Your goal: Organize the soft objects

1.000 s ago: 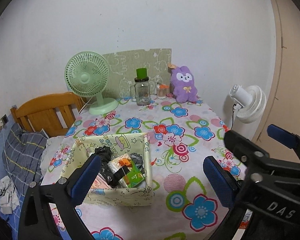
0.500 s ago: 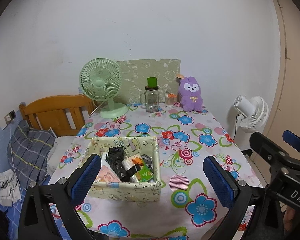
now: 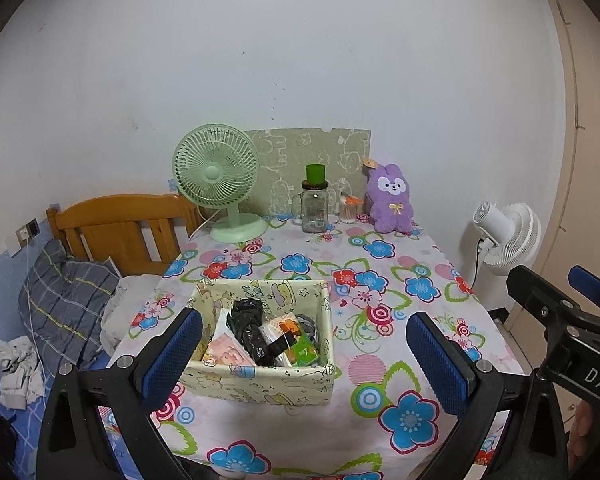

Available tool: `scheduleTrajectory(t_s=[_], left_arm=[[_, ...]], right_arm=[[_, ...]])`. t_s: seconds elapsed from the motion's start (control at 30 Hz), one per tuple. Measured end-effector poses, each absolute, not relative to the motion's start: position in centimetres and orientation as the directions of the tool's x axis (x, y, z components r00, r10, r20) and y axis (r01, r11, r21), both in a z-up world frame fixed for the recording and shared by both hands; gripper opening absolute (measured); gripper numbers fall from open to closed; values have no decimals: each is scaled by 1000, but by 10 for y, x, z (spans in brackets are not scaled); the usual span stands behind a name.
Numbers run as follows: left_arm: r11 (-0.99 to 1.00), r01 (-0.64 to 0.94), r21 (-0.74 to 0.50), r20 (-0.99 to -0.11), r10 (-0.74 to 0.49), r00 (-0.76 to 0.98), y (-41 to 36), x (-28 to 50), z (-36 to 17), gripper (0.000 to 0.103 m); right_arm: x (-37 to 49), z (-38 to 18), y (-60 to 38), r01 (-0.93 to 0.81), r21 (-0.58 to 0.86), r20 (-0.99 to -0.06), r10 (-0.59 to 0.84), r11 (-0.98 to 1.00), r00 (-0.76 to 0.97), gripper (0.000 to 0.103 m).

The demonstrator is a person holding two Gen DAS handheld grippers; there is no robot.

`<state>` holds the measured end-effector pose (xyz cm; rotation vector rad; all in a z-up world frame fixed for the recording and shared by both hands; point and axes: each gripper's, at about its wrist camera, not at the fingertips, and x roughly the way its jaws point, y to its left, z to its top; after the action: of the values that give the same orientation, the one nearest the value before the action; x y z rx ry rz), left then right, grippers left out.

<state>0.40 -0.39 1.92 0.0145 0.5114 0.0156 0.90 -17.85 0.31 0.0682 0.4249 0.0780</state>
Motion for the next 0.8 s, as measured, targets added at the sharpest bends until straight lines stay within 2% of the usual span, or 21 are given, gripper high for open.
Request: scheduleTrajectory(t_s=[0.8], left_arm=[[1000, -12, 11, -481, 16, 877, 0, 4, 22, 103]], right_arm=[[9, 8, -175, -56, 73, -399, 80, 996, 914, 103]])
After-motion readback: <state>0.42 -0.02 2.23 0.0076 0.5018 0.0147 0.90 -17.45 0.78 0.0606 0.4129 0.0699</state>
